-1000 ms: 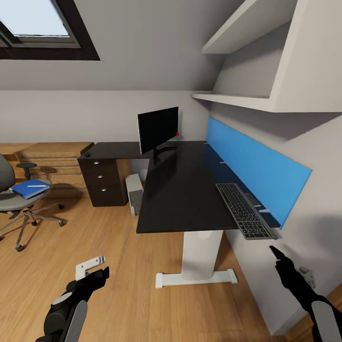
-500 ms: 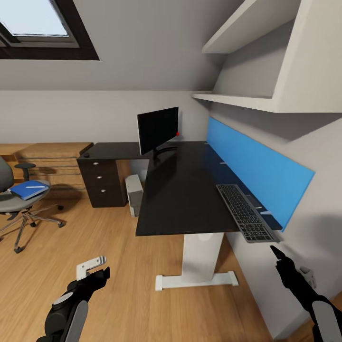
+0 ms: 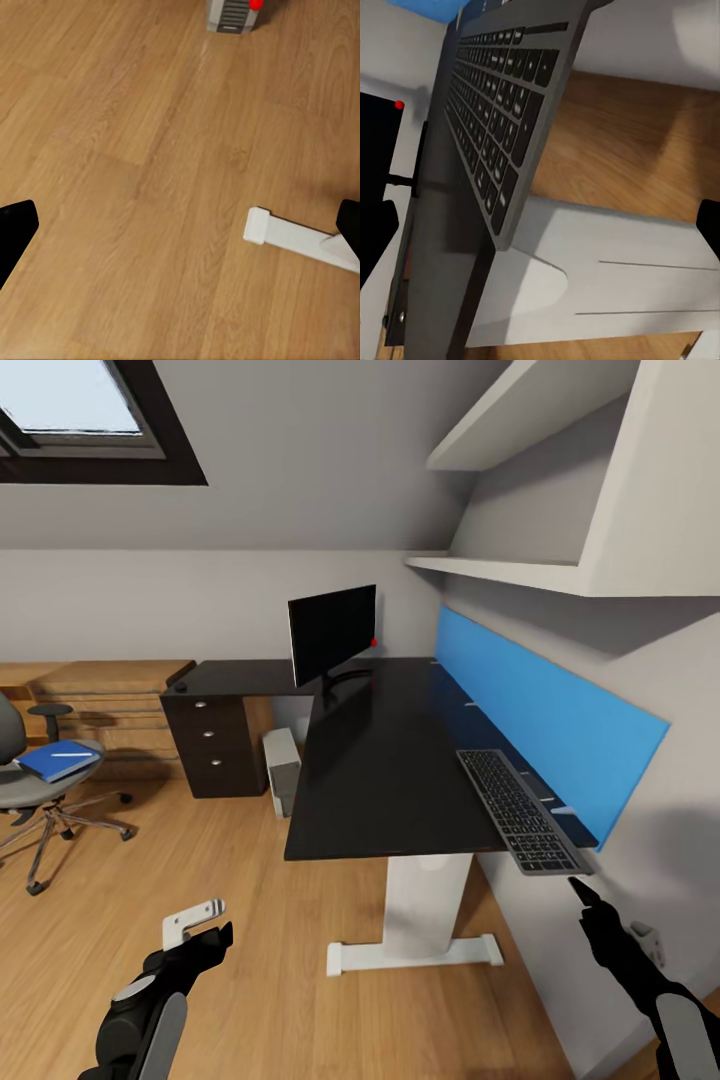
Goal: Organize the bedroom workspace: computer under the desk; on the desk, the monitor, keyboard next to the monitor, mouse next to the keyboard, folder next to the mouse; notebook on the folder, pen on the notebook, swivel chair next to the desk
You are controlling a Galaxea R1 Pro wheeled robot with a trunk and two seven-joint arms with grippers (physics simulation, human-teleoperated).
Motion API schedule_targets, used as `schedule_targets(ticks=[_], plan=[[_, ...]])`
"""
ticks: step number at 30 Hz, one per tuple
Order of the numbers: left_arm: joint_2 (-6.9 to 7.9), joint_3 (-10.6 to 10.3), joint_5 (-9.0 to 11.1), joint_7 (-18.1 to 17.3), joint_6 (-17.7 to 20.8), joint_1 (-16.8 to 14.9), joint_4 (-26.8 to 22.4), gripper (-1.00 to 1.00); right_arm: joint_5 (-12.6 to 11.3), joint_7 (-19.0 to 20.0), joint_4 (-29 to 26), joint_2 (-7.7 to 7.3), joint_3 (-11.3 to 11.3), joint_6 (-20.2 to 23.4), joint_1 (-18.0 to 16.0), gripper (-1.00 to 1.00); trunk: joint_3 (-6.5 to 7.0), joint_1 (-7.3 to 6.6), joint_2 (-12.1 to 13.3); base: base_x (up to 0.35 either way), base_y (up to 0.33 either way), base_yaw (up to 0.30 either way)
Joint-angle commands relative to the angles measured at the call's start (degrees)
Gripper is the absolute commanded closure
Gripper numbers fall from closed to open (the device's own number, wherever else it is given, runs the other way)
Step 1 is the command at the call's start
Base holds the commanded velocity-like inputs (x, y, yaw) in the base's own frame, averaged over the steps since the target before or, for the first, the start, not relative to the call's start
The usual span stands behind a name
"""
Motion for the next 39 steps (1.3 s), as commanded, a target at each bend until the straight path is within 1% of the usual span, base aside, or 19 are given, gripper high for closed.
schedule_targets(ticks=[1, 14, 27, 39], plan=[[-0.02, -0.16, 0.60, 0.46, 0.18, -0.04, -0.07, -1.00, -0.22, 0.11, 0.00, 0.03, -0.16, 0.42, -0.06, -1.00, -0.24, 0.22, -0.45, 0.000, 0.000, 0.000], [-0.02, -0.48, 0.60, 0.62, 0.22, -0.04, -0.03, -1.00, -0.16, 0.01, 0.00, 0.07, -0.11, 0.45, -0.09, -1.00, -2.57, 3.08, -5.66, 0.000, 0.000, 0.000], [0.04, -0.56, 0.60, 0.37, 0.20, -0.04, 0.06, -1.00, -0.16, 0.02, -0.05, 0.13, 0.01, 0.43, -0.08, -1.00, -2.57, 3.08, -5.66, 0.003, 0.000, 0.000], [0.05, -0.58, 0.54, 0.25, 0.17, -0.04, 0.20, -1.00, -0.16, 0.02, -0.09, 0.14, 0.09, 0.44, -0.08, -1.00, -2.57, 3.08, -5.66, 0.110, 0.003, 0.000]])
